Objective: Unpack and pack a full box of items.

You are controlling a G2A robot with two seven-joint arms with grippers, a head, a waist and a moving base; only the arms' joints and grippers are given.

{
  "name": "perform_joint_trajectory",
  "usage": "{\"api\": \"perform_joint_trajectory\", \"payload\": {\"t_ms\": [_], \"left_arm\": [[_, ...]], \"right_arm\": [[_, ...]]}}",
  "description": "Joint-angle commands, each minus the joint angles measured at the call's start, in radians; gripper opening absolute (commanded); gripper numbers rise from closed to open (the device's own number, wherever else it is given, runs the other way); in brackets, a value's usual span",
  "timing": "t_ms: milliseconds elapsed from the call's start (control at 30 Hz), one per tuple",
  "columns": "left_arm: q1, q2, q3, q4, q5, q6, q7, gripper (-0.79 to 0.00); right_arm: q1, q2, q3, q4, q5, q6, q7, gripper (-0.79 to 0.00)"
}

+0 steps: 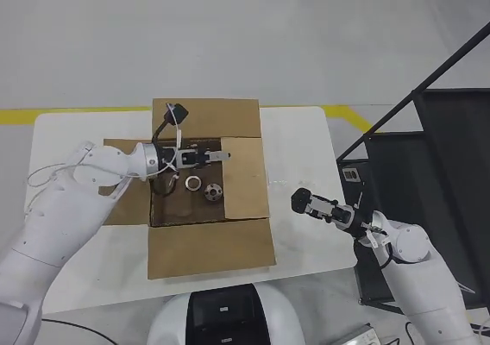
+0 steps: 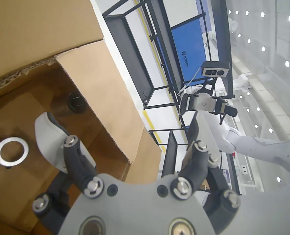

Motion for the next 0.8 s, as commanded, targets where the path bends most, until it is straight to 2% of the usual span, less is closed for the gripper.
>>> {"api": "perform_joint_trajectory", "payload": {"t_ms": [0, 233, 433, 600, 767], "left_arm": [[-0.04, -0.035, 0.052, 0.071, -0.034, -0.008, 0.002, 0.0], [-0.137, -0.161, 0.202, 0.282, -0.089, -0.026, -0.002, 0.0], [-0.171, -0.245, 0.253, 0.425, -0.143, -0.065, -0.007, 0.0], [-0.174, -0.275, 0.235, 0.478, -0.197, -0.198, -0.017, 0.0], [-0.161, -0.278, 0.192, 0.441, -0.263, -0.323, -0.072, 0.0]], "right_arm": [[0.0, 0.0, 0.0, 0.0, 0.0, 0.0, 0.0, 0.0], [0.0, 0.0, 0.0, 0.0, 0.0, 0.0, 0.0, 0.0], [0.0, 0.0, 0.0, 0.0, 0.0, 0.0, 0.0, 0.0], [0.0, 0.0, 0.0, 0.0, 0.0, 0.0, 0.0, 0.0], [0.0, 0.0, 0.0, 0.0, 0.0, 0.0, 0.0, 0.0]]}}
